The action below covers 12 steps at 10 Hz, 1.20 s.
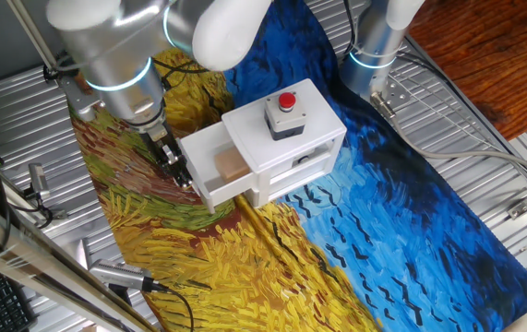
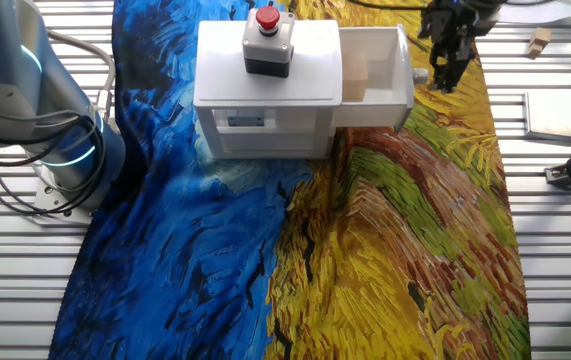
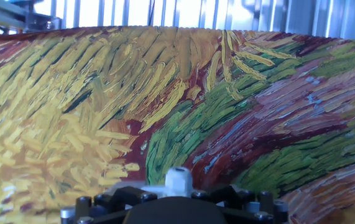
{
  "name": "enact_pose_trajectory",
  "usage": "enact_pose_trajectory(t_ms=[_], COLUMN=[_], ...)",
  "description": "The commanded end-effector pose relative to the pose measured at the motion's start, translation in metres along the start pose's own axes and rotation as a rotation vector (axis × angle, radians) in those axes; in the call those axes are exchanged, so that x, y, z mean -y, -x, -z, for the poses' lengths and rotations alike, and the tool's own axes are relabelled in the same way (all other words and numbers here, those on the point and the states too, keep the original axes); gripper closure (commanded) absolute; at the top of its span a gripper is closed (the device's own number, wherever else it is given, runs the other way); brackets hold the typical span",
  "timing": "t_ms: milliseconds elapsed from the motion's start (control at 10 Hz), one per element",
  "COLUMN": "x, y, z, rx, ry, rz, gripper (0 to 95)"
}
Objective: Take something out of a drawer
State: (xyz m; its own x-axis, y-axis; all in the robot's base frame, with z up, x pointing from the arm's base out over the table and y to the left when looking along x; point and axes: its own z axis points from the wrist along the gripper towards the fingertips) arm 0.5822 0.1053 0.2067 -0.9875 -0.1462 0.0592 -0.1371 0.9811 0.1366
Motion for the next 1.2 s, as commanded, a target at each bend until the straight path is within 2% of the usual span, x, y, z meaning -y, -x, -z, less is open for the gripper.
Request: enact_pose_trajectory(t_ms=[100,300,400,800,1100,1200], x=[-0.001,-0.001,0.000,-0.004,-0.010,-0.012], y=[-0.017,-0.046,-0.056,-0.078,-0.084,-0.085], z=[0.010,0.010,0.007,-0.010,-0.024,-0.029], rx=[0.002,0.010,0.012,0.031,0.051,0.058], ry=[-0.002,0.001,0.002,-0.009,-0.018,-0.021], rz=[0.005,0.015,0.015,0.012,-0.003,-0.007], gripper=[0.0,0.0,0.0,0.0,0.0,19.0])
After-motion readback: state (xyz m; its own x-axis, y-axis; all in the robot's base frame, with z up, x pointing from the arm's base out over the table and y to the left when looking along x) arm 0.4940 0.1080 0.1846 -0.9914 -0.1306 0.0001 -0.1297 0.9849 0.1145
